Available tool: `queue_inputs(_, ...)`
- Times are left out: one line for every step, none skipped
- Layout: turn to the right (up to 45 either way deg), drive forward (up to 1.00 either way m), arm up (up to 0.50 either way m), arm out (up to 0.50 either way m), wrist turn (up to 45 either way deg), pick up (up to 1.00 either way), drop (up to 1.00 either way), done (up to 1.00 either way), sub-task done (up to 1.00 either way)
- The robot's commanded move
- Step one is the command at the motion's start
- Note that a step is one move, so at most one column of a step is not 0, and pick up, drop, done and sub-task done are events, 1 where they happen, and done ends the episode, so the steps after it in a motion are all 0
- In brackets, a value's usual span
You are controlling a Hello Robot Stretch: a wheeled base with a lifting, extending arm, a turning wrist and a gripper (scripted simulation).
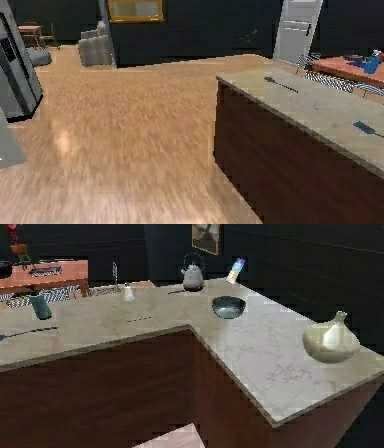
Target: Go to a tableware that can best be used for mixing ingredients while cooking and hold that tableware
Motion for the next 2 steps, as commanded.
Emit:
queue_inputs(0.0, 1.0, 0.0, 0.0, 0.0, 0.0, 0.0, 0.0, 0.0)
queue_inputs(-3.0, 0.0, 0.0, 0.0, 0.0, 0.0, 0.0, 0.0, 0.0)
